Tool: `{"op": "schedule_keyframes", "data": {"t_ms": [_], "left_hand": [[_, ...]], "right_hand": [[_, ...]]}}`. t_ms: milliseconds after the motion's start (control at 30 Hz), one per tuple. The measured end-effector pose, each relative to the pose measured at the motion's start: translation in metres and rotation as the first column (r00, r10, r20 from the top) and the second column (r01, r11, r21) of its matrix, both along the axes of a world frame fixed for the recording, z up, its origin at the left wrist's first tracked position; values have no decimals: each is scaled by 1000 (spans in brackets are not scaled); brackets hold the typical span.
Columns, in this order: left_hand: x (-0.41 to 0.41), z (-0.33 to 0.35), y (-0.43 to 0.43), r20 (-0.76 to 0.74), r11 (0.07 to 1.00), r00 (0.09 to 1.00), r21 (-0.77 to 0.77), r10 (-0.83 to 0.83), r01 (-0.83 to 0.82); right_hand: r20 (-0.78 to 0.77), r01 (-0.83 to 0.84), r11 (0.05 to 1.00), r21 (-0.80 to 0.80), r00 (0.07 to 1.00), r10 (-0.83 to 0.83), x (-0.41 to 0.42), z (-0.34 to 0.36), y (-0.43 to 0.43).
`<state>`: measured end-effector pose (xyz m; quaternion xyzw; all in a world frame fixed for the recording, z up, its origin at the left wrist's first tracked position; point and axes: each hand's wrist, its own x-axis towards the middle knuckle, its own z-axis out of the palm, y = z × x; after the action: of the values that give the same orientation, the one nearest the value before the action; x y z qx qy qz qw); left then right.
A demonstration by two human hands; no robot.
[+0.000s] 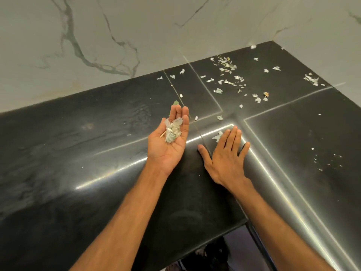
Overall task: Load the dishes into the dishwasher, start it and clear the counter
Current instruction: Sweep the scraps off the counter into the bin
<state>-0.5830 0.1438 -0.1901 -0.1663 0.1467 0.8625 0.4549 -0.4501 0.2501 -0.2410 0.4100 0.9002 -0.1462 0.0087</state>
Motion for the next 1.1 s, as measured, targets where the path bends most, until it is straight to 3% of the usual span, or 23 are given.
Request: {"op": "schedule_keyframes", "data": {"t_ms": [100,200,333,433,600,933,1100], "left_hand": [[-11,1,-11,5,1000,1000,4,20,-20],[-25,0,-21,4,999,999,23,44,-44],[-48,-2,-37,-3,994,996,57,91,-91],[-65,-3,-49,-10,990,992,62,128,-127],[-80,0,-56,35,981,985,90,168,-170],[-72,-1,-32,79,975,987,161,140,-152],[-63,-7,-14,70,975,992,189,103,-114]], "right_hand": [[4,-1,1000,-15,1000,1,-33,3,11],[-115,-31,999,-32,993,27,-50,13,9],[-227,-339,926,165,901,370,-53,21,-37],[-130,-517,815,263,818,561,-66,9,-68],[73,-657,677,332,734,676,-86,-3,-69],[168,-446,807,386,894,414,-47,4,17],[-105,-215,915,341,959,265,-26,15,44]]}}
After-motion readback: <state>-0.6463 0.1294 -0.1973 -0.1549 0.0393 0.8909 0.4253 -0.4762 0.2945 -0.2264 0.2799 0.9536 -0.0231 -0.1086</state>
